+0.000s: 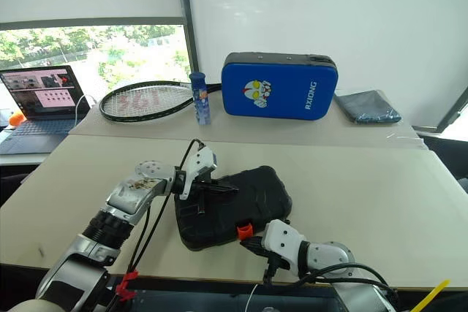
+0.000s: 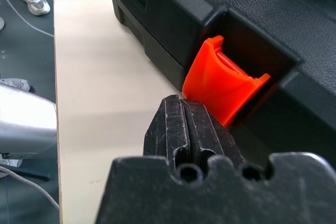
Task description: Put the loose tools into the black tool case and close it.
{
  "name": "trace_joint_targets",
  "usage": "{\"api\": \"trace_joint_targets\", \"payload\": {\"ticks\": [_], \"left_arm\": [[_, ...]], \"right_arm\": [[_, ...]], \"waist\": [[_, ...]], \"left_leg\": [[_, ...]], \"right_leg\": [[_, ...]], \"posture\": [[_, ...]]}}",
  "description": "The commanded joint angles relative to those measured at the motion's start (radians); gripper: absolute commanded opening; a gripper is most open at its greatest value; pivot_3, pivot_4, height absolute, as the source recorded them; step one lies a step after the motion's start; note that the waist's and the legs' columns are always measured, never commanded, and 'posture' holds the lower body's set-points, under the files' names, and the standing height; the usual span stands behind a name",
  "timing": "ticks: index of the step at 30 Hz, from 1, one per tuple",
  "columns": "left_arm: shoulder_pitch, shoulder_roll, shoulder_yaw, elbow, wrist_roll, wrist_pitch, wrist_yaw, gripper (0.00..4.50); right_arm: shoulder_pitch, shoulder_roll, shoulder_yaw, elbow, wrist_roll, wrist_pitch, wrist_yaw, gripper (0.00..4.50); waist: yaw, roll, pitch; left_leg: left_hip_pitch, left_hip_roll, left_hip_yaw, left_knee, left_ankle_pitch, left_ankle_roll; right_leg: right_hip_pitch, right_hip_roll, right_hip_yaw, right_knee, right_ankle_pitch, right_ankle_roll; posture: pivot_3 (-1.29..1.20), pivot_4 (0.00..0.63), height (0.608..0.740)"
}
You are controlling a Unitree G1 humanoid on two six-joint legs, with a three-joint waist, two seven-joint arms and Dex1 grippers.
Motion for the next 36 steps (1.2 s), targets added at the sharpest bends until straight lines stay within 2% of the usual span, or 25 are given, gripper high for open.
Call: {"api": "trace_joint_targets", "payload": {"ticks": [1, 12, 14, 18, 22, 23, 24, 25, 26, 27, 29, 31, 35, 36], "left_arm": [[0.053, 0.0, -0.109, 0.063, 0.071, 0.076, -0.002, 0.0], [0.088, 0.01, -0.13, 0.074, 0.088, 0.111, -0.016, 0.0], [0.099, -0.004, -0.074, 0.067, 0.058, 0.045, -0.003, 0.0], [0.115, -0.045, 0.132, 0.035, -0.057, -0.143, 0.021, 0.0], [0.174, 0.064, 0.309, -0.056, -0.189, -0.147, -0.058, 0.0], [0.203, 0.104, 0.336, -0.084, -0.214, -0.136, -0.085, 0.0], [0.24, 0.151, 0.365, -0.112, -0.237, -0.126, -0.112, 0.51], [0.278, 0.194, 0.391, -0.132, -0.246, -0.127, -0.128, 0.59], [0.319, 0.232, 0.417, -0.146, -0.254, -0.141, -0.144, 1.05], [0.369, 0.273, 0.449, -0.159, -0.255, -0.163, -0.158, 1.28], [0.469, 0.331, 0.533, -0.152, -0.259, -0.207, -0.165, 2.03], [0.555, 0.361, 0.598, -0.152, -0.254, -0.256, -0.155, 2.85], [0.728, 0.373, 0.701, -0.175, -0.243, -0.372, -0.161, 4.2], [0.758, 0.368, 0.718, -0.17, -0.226, -0.427, -0.155, 4.2]], "right_arm": [[-0.071, 0.022, -0.049, -0.021, 0.003, 0.0, -0.049, 0.07], [-0.145, 0.045, -0.064, 0.024, 0.012, 0.031, -0.051, 0.07], [-0.121, 0.03, -0.073, 0.001, 0.036, 0.027, -0.024, 0.07], [-0.04, -0.029, -0.16, -0.046, 0.146, 0.007, 0.056, 0.07], [0.066, -0.104, -0.336, -0.05, 0.311, -0.055, 0.193, 0.07], [0.093, -0.126, -0.374, -0.041, 0.341, -0.057, 0.227, 0.48], [0.124, -0.149, -0.413, -0.026, 0.358, -0.086, 0.267, 0.68], [0.15, -0.163, -0.449, -0.004, 0.362, -0.124, 0.293, 0.98], [0.18, -0.177, -0.482, 0.014, 0.374, -0.139, 0.316, 1.39], [0.21, -0.189, -0.516, 0.039, 0.371, -0.187, 0.347, 1.65], [0.261, -0.205, -0.583, 0.082, 0.381, -0.233, 0.39, 2.36], [0.293, -0.213, -0.628, 0.126, 0.379, -0.285, 0.42, 3.17], [0.308, -0.213, -0.688, 0.2, 0.368, -0.371, 0.438, 4.47], [0.307, -0.215, -0.696, 0.216, 0.366, -0.384, 0.442, 4.47]], "waist": [[-0.002, 0.0, 0.0], [-0.009, -0.002, -0.003], [-0.009, -0.002, -0.005], [-0.006, -0.001, -0.006], [-0.01, -0.002, -0.005], [-0.012, -0.002, -0.005], [-0.015, -0.002, -0.005], [-0.016, -0.002, -0.005], [-0.016, -0.002, -0.005], [-0.012, -0.001, -0.005], [-0.006, -0.001, -0.004], [-0.004, -0.002, -0.004], [0.002, -0.003, -0.003], [0.001, -0.003, -0.003]], "left_leg": [[0.001, 0.0, 0.0, 0.0, 0.0, 0.0], [0.005, 0.0, 0.0, -0.001, 0.0, 0.0], [0.006, 0.0, 0.0, -0.001, 0.0, 0.0], [0.005, 0.0, 0.001, -0.001, 0.0, 0.0], [-0.001, 0.001, 0.0, -0.003, 0.0, 0.0], [-0.004, 0.001, 0.0, -0.004, 0.0, 0.0], [-0.006, 0.001, 0.001, -0.005, 0.0, 0.0], [-0.008, 0.001, 0.001, -0.007, 0.0, 0.0], [-0.009, 0.001, 0.001, -0.009, 0.0, 0.0], [-0.009, 0.001, 0.001, -0.01, 0.0, 0.0], [-0.009, 0.001, 0.002, -0.013, 0.0, 0.0], [-0.009, 0.0, 0.002, -0.014, -0.001, 0.001], [-0.009, 0.001, 0.003, -0.014, -0.001, 0.001], [-0.009, 0.001, 0.004, -0.014, -0.001, 0.0]], "right_leg": [[0.001, 0.0, 0.0, 0.0, 0.0, 0.0], [0.003, 0.002, 0.002, 0.0, 0.0, 0.0], [0.003, 0.002, 0.003, 0.0, 0.0, 0.0], [0.002, 0.001, 0.004, -0.001, 0.0, 0.001], [-0.003, 0.002, 0.003, -0.003, 0.0, 0.0], [-0.005, 0.002, 0.003, -0.003, 0.0, 0.0], [-0.009, 0.002, 0.004, -0.003, 0.0, 0.0], [-0.012, 0.002, 0.006, -0.002, 0.0, -0.001], [-0.014, 0.002, 0.006, -0.002, 0.003, -0.005], [-0.014, 0.002, 0.006, -0.003, 0.004, -0.007], [-0.014, 0.001, 0.005, -0.008, 0.004, -0.007], [-0.013, -0.001, 0.004, -0.01, 0.003, -0.007], [-0.013, -0.003, 0.004, -0.011, 0.003, -0.007], [-0.013, -0.004, 0.004, -0.011, 0.003, -0.007]], "posture": [[0.0, 0.15, 0.74], [0.0, 0.15, 0.74], [0.0, 0.15, 0.74], [0.0, 0.15, 0.74], [0.0, 0.15, 0.74], [0.0, 0.15, 0.74], [0.0, 0.15, 0.74], [0.0, 0.15, 0.74], [0.0, 0.15, 0.74], [0.0, 0.15, 0.74], [0.0, 0.15, 0.74], [0.0, 0.15, 0.74], [0.0, 0.15, 0.74], [0.0, 0.15, 0.74]]}}
